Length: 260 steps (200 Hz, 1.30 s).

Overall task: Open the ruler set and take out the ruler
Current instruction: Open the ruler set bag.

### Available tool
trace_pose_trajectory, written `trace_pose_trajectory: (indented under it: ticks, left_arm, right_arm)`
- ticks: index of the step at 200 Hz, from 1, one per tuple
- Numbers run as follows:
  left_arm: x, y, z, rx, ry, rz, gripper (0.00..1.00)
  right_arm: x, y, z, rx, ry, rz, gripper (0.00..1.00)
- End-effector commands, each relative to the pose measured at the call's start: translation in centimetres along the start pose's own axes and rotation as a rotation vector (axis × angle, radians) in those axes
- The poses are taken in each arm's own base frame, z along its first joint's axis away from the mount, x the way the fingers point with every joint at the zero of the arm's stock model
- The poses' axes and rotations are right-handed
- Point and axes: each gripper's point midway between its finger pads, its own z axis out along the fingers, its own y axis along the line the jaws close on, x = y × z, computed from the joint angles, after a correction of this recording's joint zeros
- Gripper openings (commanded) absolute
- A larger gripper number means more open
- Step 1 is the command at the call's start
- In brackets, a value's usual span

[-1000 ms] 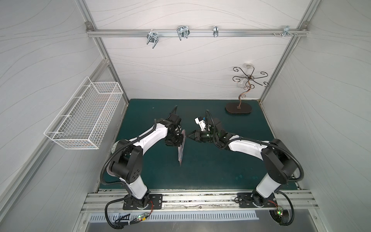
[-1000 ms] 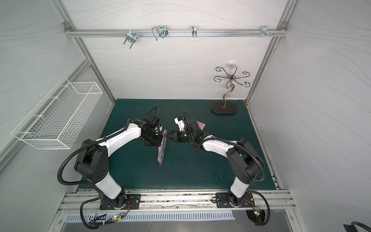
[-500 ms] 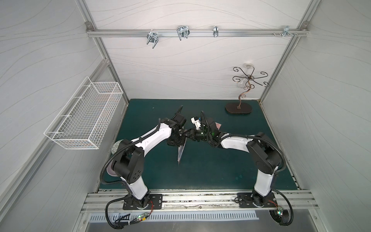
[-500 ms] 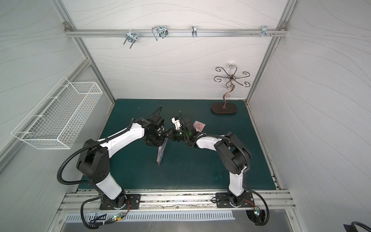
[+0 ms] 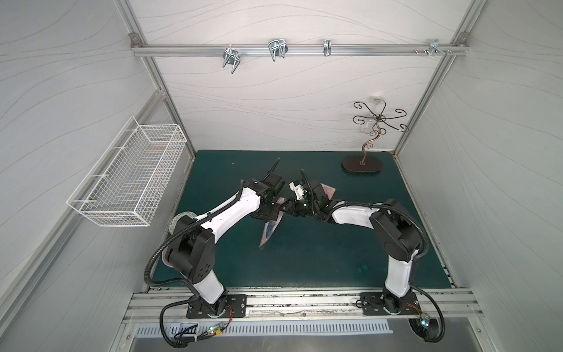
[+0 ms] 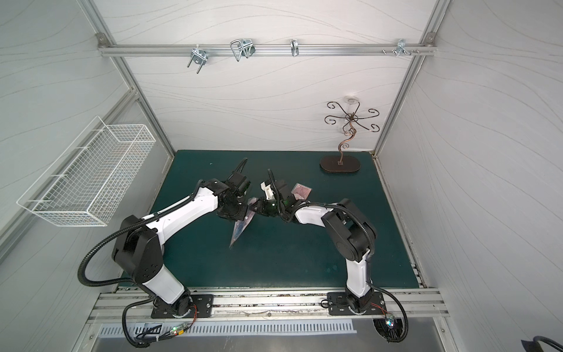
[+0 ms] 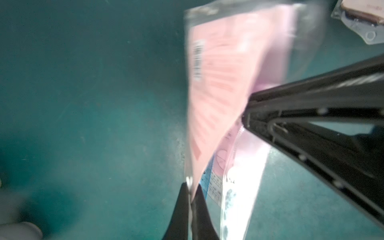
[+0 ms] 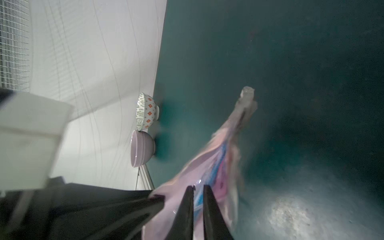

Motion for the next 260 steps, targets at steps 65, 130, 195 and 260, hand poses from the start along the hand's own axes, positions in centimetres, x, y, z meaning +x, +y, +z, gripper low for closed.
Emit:
trace_pose_trajectory:
  ticks: [65,130,195,260]
  left_arm:
    - [-1.5,0.4,-1.7,0.028,-0.198,-0.081,0.0]
    - [-1.2,-0.8,-1.0,0.097,-0.239,-0.099,0.0]
    - [-0.4,-0.4,1.4,0.07,-0.23,-0.129,0.0]
    - [-0.3,-0.7,2.4,0.075,-0.218,-0.119,0.0]
  right_arm:
    - [1.9,-3.7,1.0,0.097,0.038,0.005,0.18]
    - [0.7,-3.9,0.2,0.034,-0.013,0.034,0.2]
    - [-1.6,-1.8,-1.6,-0.096,-0.094,0.008,0.23]
    - [-3.0,-1.6,-1.9,-0.123,-0.144,0.038,0.22]
